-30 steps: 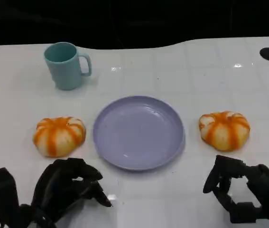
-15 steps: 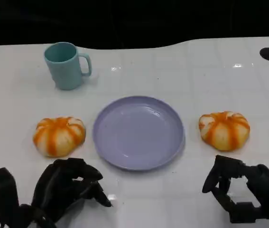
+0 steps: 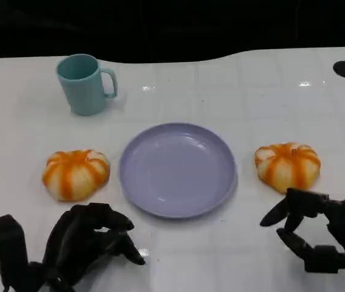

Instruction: Grasp the bread from the table and place it into the plate.

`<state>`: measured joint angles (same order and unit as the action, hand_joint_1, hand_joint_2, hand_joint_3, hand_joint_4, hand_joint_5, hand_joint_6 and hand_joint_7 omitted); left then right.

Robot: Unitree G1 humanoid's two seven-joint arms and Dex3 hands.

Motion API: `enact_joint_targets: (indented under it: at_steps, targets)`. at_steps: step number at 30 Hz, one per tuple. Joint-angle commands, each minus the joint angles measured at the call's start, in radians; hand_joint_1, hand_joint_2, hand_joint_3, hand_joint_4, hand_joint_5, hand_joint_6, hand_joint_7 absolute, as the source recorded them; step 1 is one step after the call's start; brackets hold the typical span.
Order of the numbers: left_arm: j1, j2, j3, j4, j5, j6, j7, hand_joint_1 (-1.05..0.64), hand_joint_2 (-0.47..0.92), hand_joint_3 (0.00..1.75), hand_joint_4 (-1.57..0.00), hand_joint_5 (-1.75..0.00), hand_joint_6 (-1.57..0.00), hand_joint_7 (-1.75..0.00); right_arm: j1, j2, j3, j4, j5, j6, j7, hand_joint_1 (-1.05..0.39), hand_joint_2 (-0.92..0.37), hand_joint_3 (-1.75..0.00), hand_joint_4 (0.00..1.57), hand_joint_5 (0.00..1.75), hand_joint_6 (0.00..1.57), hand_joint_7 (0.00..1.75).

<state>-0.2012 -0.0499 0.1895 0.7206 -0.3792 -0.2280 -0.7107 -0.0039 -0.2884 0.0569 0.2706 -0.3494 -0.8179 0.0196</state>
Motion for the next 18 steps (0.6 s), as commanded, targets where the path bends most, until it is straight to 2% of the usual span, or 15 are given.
enact_joint_targets:
  at_steps: [1,3,5,11,18]
  targets:
    - [-0.010,0.013,0.003,0.009,0.006,-0.012,0.009,-1.05,0.68,0.00,-1.57,-0.60,-1.57,-0.23,0.011,-0.050,-0.041,-0.077,-0.061,0.061,-0.026,-0.27,-0.82,-0.35,0.56,0.85,0.68,0.41]
    - [-0.011,0.014,0.002,0.011,0.010,-0.016,0.014,-1.05,0.68,0.00,-1.57,-0.60,-1.57,-0.23,0.018,-0.076,-0.054,-0.123,-0.101,0.094,-0.026,-0.32,-0.90,-0.18,0.45,0.69,0.61,0.24]
    - [-0.012,0.014,0.002,0.014,0.011,-0.015,0.015,-1.05,0.69,0.00,-1.57,-0.61,-1.57,-0.24,0.023,-0.095,-0.066,-0.160,-0.117,0.128,-0.018,-0.35,-0.92,-0.10,0.38,0.57,0.57,0.15]
    - [-0.018,0.011,0.003,0.019,0.008,-0.015,0.015,-1.05,0.68,0.00,-1.57,-0.61,-1.57,-0.24,0.021,-0.156,-0.083,-0.248,-0.162,0.229,0.006,-0.40,-0.92,-0.02,0.27,0.33,0.49,0.02]
    - [-0.020,0.010,0.002,0.028,0.010,-0.031,0.013,-1.05,0.69,0.00,-1.57,-0.61,-1.57,-0.24,-0.010,-0.226,-0.069,-0.316,-0.266,0.357,0.048,-0.39,-0.85,0.00,0.09,0.20,0.30,0.00]
